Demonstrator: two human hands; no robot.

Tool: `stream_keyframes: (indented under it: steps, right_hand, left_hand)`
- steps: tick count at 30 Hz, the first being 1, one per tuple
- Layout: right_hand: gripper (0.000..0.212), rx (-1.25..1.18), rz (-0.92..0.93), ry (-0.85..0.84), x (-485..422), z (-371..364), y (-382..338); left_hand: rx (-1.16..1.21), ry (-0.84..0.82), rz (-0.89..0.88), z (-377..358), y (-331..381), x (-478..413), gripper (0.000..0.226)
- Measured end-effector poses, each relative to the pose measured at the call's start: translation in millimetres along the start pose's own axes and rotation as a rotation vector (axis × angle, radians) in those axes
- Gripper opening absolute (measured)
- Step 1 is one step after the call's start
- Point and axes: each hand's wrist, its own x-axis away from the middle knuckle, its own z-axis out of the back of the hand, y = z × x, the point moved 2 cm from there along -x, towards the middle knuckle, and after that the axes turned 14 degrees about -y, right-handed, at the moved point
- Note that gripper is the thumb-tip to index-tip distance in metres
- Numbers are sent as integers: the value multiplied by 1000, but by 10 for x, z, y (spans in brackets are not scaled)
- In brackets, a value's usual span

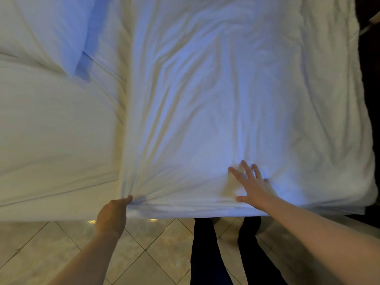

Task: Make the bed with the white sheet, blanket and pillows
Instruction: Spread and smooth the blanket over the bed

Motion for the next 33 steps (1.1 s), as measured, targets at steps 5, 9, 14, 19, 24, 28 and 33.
stream_keyframes:
  steps: [5, 9, 14, 19, 24, 28, 33]
  right_hand:
    - [114, 23, 29, 12, 116, -49, 95]
    - [124, 91, 21, 37, 275, -153, 353]
    - [132, 138, -78, 62, 477, -350, 861]
    - [135, 138, -110, 54, 522, -486, 1302]
    - [138, 169, -74, 81, 427, -586, 1446]
    - [136, 180, -44, 115, 321, -631, 1536]
    - [120, 137, 36, 112, 226, -667, 1659]
  left_hand:
    - [29, 10, 20, 115, 316, 2, 37]
    - [51, 214, -320, 62, 785, 43, 28]
    - [-150, 85, -432, -375, 1309, 127, 94]
    - [-183, 154, -382, -640, 1666, 175, 100]
    - [-208, 193, -336, -715, 1821, 126, 107]
    - [-199, 206, -331, -688, 1878, 59, 108]
    - [-131, 139, -285, -707, 1895, 24, 102]
